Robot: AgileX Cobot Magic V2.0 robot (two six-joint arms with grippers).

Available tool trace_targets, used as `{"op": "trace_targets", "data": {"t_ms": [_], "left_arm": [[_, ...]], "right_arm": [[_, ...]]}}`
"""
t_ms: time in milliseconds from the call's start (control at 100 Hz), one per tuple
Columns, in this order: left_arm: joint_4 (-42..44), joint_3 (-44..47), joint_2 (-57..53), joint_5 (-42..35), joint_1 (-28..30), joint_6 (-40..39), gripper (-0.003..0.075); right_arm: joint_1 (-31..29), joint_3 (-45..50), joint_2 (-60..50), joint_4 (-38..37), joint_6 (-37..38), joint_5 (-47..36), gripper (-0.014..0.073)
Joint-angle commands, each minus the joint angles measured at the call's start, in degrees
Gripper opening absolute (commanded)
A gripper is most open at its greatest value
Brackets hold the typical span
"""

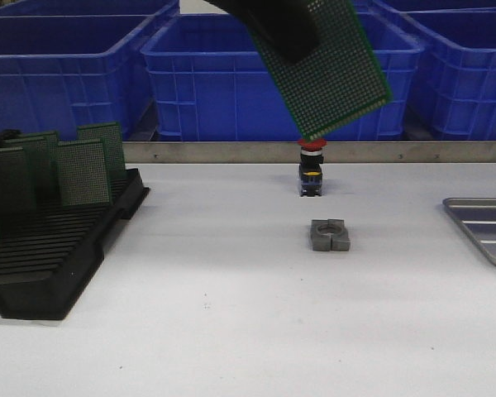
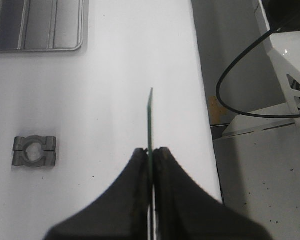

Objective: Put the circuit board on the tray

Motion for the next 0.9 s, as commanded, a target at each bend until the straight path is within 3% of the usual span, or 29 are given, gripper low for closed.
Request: {"op": "trace_targets", "data": {"t_ms": [0, 120, 190, 360, 480, 570, 890], "left_arm": [[-3.71, -1.82, -2.4, 2.2, -0.46, -0.64, -0.0018], [-3.71, -1.82, -2.4, 2.2, -0.46, -0.64, -0.0018], [-3.71, -1.82, -2.4, 2.2, -0.46, -0.64, -0.0018], [-3.71, -1.82, -2.4, 2.2, -0.46, -0.64, -0.0018], [-3.71, -1.82, -2.4, 2.2, -0.46, -0.64, -0.0018], [-3.71, -1.82, -2.4, 2.2, -0.46, -0.64, -0.0018], [-3.71, -1.82, -2.4, 2.2, -0.46, -0.64, -0.0018]], "right_arm": [[0.0, -1.86, 1.11, 0.69, 0.16, -2.05, 0.0095], [0.0, -1.86, 1.11, 0.69, 0.16, -1.4, 0.0307], [0.0, -1.86, 1.11, 1.17, 0.16, -1.4, 0.0387], [0.0, -1.86, 2.01, 3.22, -0.6, -2.43, 0.0408], [0.0, -2.07, 5.71, 7.84, -7.18, -1.89, 0.0408], [0.0, -2.61, 10.37, 15.46, -16.41, -1.48, 0.0408], [0.0, -7.22, 29.11, 47.98, -62.95, 8.11, 0.0408]]}}
